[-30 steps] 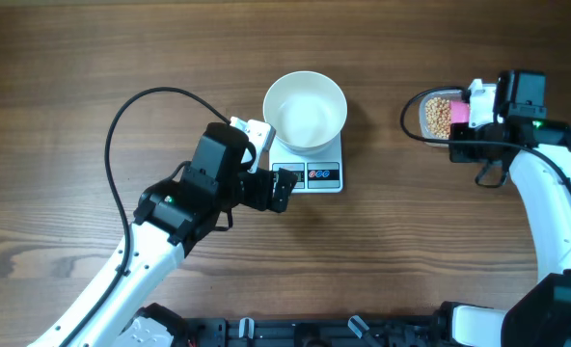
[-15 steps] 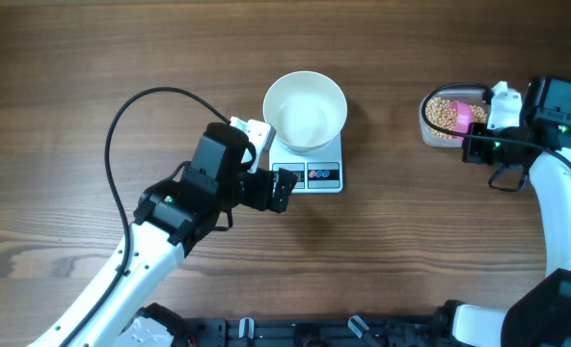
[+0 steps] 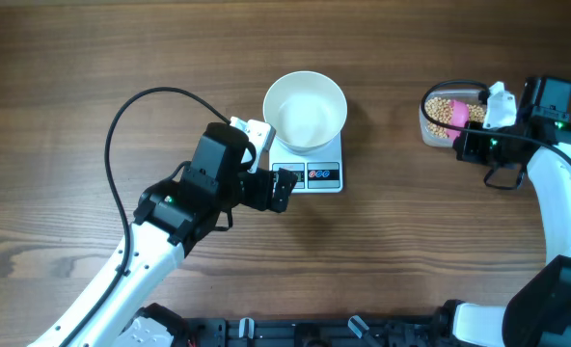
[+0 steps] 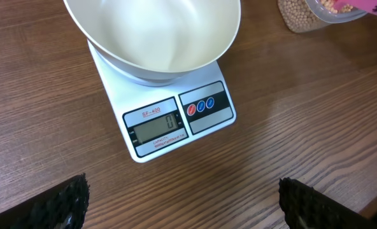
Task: Scoop item into bowl and weigh 150g on scale
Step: 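Drag the pink scoop through the soybeans to fill it, right gripper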
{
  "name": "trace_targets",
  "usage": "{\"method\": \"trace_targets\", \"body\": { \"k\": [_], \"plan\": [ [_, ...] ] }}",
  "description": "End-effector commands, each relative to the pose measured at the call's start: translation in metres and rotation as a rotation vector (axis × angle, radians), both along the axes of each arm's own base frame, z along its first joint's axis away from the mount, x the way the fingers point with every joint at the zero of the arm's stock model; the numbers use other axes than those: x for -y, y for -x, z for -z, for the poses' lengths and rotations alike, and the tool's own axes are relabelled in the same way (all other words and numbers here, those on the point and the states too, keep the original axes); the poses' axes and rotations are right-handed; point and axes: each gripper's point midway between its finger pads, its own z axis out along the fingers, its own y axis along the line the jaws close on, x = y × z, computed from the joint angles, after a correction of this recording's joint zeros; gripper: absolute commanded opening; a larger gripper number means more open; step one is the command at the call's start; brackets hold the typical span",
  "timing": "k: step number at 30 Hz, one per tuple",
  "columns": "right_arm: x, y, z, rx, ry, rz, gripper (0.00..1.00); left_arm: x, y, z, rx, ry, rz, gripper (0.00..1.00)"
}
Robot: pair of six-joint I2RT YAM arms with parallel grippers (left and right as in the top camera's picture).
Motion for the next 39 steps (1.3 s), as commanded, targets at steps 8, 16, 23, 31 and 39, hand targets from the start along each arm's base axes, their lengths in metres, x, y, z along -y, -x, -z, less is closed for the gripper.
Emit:
{"method": "trace_targets", "body": {
  "k": [8,16,23,31,39],
  "plan": [
    [0.004,0.000,0.007,-0.004,-0.217,0.081,0.04,-0.001,-0.001,0.002,0.009,-0.021,0.010,1.00],
    [0.007,0.003,0.009,-0.015,-0.314,0.110,0.04,-0.001,-0.001,0.002,0.009,-0.021,0.010,1.00],
    [0.006,0.004,0.020,-0.047,-0.356,0.122,0.04,-0.001,-0.001,0.002,0.009,-0.021,0.010,1.00],
    [0.000,0.000,0.015,-0.025,-0.406,0.108,0.04,-0.001,-0.001,0.002,0.009,-0.021,0.010,1.00],
    [0.010,0.001,0.013,-0.013,-0.428,0.144,0.04,-0.001,-0.001,0.002,0.009,-0.021,0.010,1.00]
  ]
}}
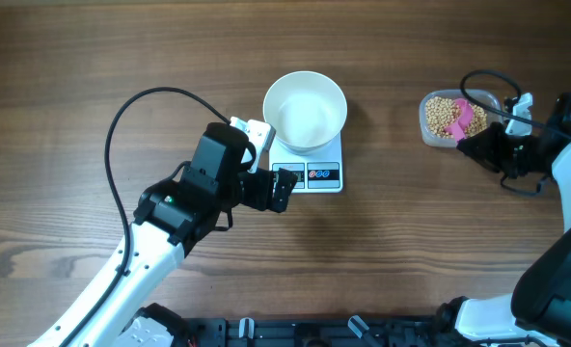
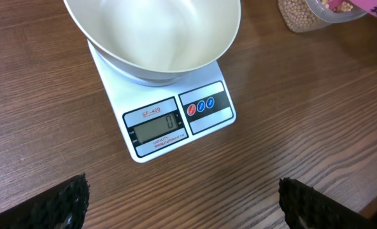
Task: Scoop item into bowl and weigh 150g on scale
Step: 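Drag the pink scoop through the soybeans to fill it, right gripper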
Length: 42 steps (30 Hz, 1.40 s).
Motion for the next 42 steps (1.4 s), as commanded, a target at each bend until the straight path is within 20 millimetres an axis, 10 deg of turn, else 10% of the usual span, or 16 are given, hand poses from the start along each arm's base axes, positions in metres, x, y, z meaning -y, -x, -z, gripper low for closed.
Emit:
{"method": "trace_targets", "body": {
  "k": [1,42],
  "plan": [
    [-0.002,0.000,0.000,0.013,-0.084,0.015,0.04,-0.001,-0.001,0.002,0.009,-0.021,0.010,1.00],
    [0.015,0.008,-0.044,0.178,-0.380,0.087,0.04,-0.001,-0.001,0.002,0.009,-0.021,0.010,1.00]
  ]
}}
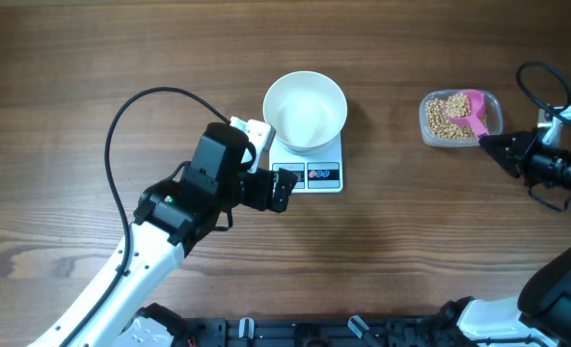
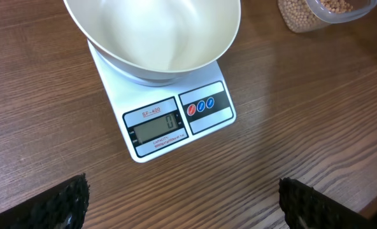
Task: Scoop item into bowl and weigh 150g on scale
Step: 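Drag the pink scoop through the soybeans to fill it, right gripper, then carry the filled scoop left over the white bowl with right gripper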
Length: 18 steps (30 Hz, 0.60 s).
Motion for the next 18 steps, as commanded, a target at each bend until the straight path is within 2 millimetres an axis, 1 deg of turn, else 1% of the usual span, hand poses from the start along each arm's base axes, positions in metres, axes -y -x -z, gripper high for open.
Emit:
{"method": "trace_targets", "body": {
  "k": [1,5,12,18],
  "plan": [
    [-0.010,-0.001,-0.009,0.059,-0.094,-0.028,0.04,-0.001,-0.001,0.002,0.009,-0.021,0.010,1.00],
    [-0.015,0.002,-0.014,0.059,-0.141,-0.031,0.04,-0.001,-0.001,0.002,0.009,-0.021,0.010,1.00],
    [-0.018,0.004,-0.016,0.048,-0.165,-0.030,0.04,-0.001,-0.001,0.002,0.009,-0.021,0.010,1.00],
    [-0.027,0.001,-0.038,0.124,-0.278,-0.044,0.04,-0.001,-0.001,0.002,0.009,-0.021,0.010,1.00]
  ]
}}
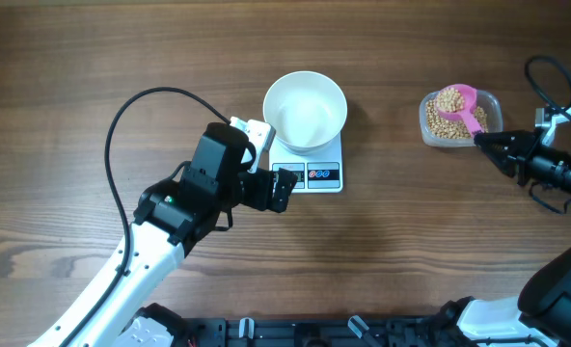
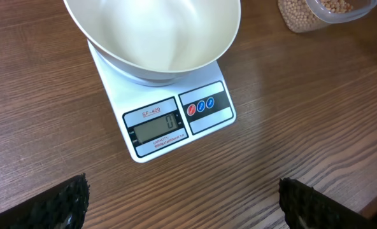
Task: Scoop item into bowl and weigh 150g on scale
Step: 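Carry the filled scoop left over the white bowl with right gripper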
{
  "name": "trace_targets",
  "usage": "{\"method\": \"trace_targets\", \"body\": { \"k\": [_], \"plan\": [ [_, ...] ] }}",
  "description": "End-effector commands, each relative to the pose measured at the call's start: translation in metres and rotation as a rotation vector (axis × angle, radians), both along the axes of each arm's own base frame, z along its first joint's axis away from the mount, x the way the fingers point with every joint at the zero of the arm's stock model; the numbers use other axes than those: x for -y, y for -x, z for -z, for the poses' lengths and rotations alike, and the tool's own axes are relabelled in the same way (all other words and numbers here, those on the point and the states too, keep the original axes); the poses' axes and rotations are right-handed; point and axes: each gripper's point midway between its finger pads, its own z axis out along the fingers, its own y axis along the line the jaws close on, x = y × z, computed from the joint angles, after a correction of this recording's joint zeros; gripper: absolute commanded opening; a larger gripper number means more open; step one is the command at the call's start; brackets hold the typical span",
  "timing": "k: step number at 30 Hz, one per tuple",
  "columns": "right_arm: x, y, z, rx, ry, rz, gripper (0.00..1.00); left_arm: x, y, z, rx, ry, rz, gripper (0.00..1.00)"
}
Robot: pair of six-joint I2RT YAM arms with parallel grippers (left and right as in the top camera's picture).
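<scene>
An empty white bowl [image 1: 306, 109] sits on the white scale [image 1: 316, 173]; in the left wrist view the scale's display [image 2: 154, 129] reads 0. At the right stands a clear tub of beans [image 1: 435, 122]. A pink scoop [image 1: 456, 101] heaped with beans is over the tub, and my right gripper [image 1: 484, 140] is shut on its handle. Just left of the scale, my left gripper [image 1: 284, 188] is open over bare wood, its fingertips [image 2: 61, 202] wide apart.
The left arm's black cable [image 1: 131, 111] loops over the table's left half. The right arm [image 1: 556, 169] reaches in from the right edge, its cable near the top right corner. The tub's rim [image 2: 322, 11] shows at the wrist view's top right.
The pink scoop, lying low in the tub before, is now lifted a little and turned leftward, heaped with beans. My right gripper shifted slightly left. The left arm has not moved.
My right gripper was first right over the tub with the scoop down in the beans. Then it had moved back to the right, the scoop still in the tub. Now it holds the scoop full above the tub. The scale has read 0 throughout.
</scene>
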Motion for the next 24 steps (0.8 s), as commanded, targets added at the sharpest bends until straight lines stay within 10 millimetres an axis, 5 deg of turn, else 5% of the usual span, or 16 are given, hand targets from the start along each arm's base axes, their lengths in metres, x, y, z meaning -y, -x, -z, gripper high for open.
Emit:
{"method": "trace_targets", "body": {
  "k": [1,9,24],
  "plan": [
    [-0.008,-0.002,-0.017,0.082,-0.124,-0.015,0.04,-0.001,-0.001,0.002,0.009,-0.021,0.010,1.00],
    [-0.026,0.004,-0.020,0.023,-0.189,-0.043,0.04,-0.001,-0.001,0.002,0.009,-0.021,0.010,1.00],
    [-0.126,-0.006,-0.039,0.051,-0.285,-0.335,0.04,-0.001,-0.001,0.002,0.009,-0.021,0.010,1.00]
  ]
}}
